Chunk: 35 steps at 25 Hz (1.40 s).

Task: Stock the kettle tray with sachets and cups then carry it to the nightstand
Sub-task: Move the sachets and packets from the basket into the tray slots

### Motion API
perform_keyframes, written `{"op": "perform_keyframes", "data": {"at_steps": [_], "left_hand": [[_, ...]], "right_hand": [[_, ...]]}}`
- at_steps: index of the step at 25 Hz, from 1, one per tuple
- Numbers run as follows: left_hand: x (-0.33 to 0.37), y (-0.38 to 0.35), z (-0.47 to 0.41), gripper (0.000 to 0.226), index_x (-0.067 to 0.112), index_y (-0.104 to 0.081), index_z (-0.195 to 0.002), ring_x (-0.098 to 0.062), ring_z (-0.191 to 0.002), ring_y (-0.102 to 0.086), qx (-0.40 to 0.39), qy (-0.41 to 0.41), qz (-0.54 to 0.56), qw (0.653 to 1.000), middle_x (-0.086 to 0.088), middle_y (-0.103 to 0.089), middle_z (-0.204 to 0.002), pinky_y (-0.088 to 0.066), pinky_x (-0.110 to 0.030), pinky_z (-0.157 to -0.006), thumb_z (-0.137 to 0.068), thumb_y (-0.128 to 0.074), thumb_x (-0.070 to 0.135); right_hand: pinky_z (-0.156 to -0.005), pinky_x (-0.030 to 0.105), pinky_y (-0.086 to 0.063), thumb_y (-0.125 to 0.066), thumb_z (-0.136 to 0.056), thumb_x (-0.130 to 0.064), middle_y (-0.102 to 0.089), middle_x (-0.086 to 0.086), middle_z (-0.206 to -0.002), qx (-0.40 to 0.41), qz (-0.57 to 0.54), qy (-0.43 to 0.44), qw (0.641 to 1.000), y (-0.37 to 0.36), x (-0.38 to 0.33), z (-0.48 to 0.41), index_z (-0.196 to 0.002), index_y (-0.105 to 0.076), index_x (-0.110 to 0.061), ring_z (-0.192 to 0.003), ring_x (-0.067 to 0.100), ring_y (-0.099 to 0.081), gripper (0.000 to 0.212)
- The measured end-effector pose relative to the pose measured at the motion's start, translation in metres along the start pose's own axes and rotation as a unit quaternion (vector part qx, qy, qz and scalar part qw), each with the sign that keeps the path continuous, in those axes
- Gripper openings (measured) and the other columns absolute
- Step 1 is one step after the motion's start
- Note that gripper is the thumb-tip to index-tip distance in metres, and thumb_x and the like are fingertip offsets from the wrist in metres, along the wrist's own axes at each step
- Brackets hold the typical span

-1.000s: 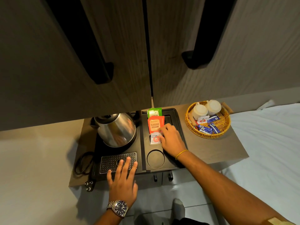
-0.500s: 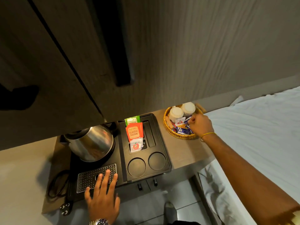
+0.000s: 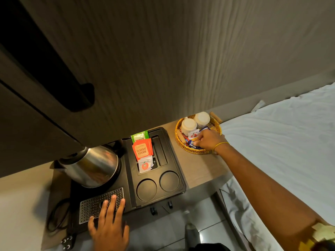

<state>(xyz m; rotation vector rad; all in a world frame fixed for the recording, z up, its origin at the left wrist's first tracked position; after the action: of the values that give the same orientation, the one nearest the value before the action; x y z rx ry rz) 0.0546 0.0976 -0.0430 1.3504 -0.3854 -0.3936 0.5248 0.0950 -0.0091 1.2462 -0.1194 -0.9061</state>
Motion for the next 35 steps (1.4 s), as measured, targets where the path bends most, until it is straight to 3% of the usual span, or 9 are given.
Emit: {"op": "perform_keyframes", "data": {"at_steps": [3, 8, 16, 21, 26, 28, 30, 32, 35], "left_hand": [[0.002, 0.000, 0.001, 0.103, 0.030, -0.041, -0.146, -0.031, -0.144, -0.036, -0.002, 0.001, -0.001, 1.000, -0.004, -0.036, -0.160, -0.027, -0.066, -0.104, -0.049, -0.072, 0.041], [0.002, 0.004, 0.001, 0.099, 0.029, -0.040, -0.146, -0.031, -0.143, -0.036, 0.011, 0.004, -0.002, 1.000, -0.005, -0.037, -0.159, -0.028, -0.067, -0.103, -0.051, -0.067, 0.039], [-0.003, -0.004, 0.001, 0.101, 0.033, -0.037, -0.149, -0.027, -0.145, -0.032, -0.001, 0.007, 0.008, 1.000, -0.001, -0.030, -0.162, -0.026, -0.065, -0.106, -0.054, -0.071, 0.039], [-0.006, -0.008, 0.002, 0.111, 0.034, -0.034, -0.151, -0.026, -0.147, -0.031, -0.011, 0.007, 0.013, 1.000, 0.000, -0.026, -0.164, -0.023, -0.064, -0.108, -0.050, -0.081, 0.038], [-0.003, -0.005, 0.001, 0.111, 0.032, -0.036, -0.149, -0.028, -0.145, -0.032, -0.009, 0.005, 0.013, 1.000, -0.004, -0.033, -0.161, -0.028, -0.067, -0.105, -0.050, -0.084, 0.040], [-0.003, -0.005, 0.000, 0.109, 0.031, -0.036, -0.148, -0.028, -0.145, -0.032, -0.008, 0.003, 0.013, 1.000, -0.005, -0.033, -0.161, -0.029, -0.067, -0.104, -0.050, -0.083, 0.041], [-0.004, -0.007, 0.001, 0.108, 0.032, -0.033, -0.149, -0.028, -0.146, -0.031, -0.010, 0.003, 0.013, 1.000, -0.004, -0.031, -0.162, -0.028, -0.068, -0.104, -0.053, -0.080, 0.041], [-0.006, -0.009, 0.002, 0.107, 0.033, -0.031, -0.151, -0.027, -0.147, -0.030, -0.013, 0.002, 0.015, 1.000, -0.003, -0.028, -0.163, -0.027, -0.068, -0.105, -0.054, -0.077, 0.041], [-0.007, -0.010, 0.002, 0.107, 0.035, -0.028, -0.152, -0.026, -0.148, -0.029, -0.012, 0.010, 0.023, 1.000, -0.001, -0.026, -0.164, -0.025, -0.068, -0.107, -0.056, -0.075, 0.040]], "right_hand": [[-0.094, 0.034, -0.052, -0.073, -0.090, -0.035, -0.075, 0.003, -0.118, -0.039, -0.023, 0.045, 0.998, -0.004, -0.007, -0.001, -0.109, -0.081, -0.021, -0.104, 0.020, -0.065, 0.024], [-0.091, 0.025, -0.046, -0.076, -0.088, -0.022, -0.073, 0.002, -0.123, -0.073, 0.002, 0.074, 0.995, -0.008, -0.011, -0.009, -0.114, -0.080, -0.021, -0.096, 0.013, -0.058, 0.026], [-0.093, 0.038, -0.058, -0.076, -0.088, -0.023, -0.077, 0.004, -0.109, -0.046, 0.050, 0.126, 0.990, -0.009, -0.020, -0.004, -0.108, -0.081, -0.020, -0.099, 0.023, -0.070, 0.021], [-0.089, 0.038, -0.058, -0.070, -0.093, -0.021, -0.078, 0.007, -0.108, 0.086, -0.041, 0.120, 0.988, 0.027, -0.011, 0.011, -0.110, -0.078, -0.018, -0.099, 0.026, -0.072, 0.019], [-0.087, 0.027, -0.055, -0.070, -0.093, -0.020, -0.076, 0.004, -0.115, 0.227, -0.113, 0.220, 0.942, 0.051, -0.054, 0.054, -0.119, -0.073, -0.018, -0.103, 0.018, -0.069, 0.026], [-0.089, 0.015, -0.048, -0.067, -0.093, -0.018, -0.073, -0.003, -0.115, 0.203, -0.135, 0.295, 0.924, 0.034, -0.092, 0.070, -0.120, -0.070, -0.023, -0.104, 0.007, -0.064, 0.028], [-0.093, 0.016, -0.048, -0.065, -0.091, -0.013, -0.072, -0.005, -0.114, 0.137, -0.121, 0.350, 0.919, 0.001, -0.129, 0.079, -0.120, -0.070, -0.023, -0.105, 0.005, -0.062, 0.030], [-0.095, 0.016, -0.046, -0.065, -0.091, -0.009, -0.072, -0.003, -0.115, 0.094, -0.103, 0.376, 0.916, -0.028, -0.150, 0.080, -0.118, -0.071, -0.020, -0.105, 0.006, -0.062, 0.030], [-0.092, 0.002, -0.037, -0.065, -0.091, -0.006, -0.071, -0.003, -0.114, 0.067, -0.116, 0.376, 0.917, -0.051, -0.162, 0.075, -0.115, -0.071, -0.019, -0.102, -0.001, -0.057, 0.028]]}}
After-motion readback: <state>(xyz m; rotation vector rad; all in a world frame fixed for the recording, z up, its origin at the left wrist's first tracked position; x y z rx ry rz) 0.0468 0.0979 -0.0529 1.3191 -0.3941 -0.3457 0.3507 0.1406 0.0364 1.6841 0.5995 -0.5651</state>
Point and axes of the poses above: each hand's wrist, its own z-axis away from the middle knuckle, its own y-axis out of the back of the hand, x = y × z, the point moved 10 cm from there along -z, towards the middle knuckle
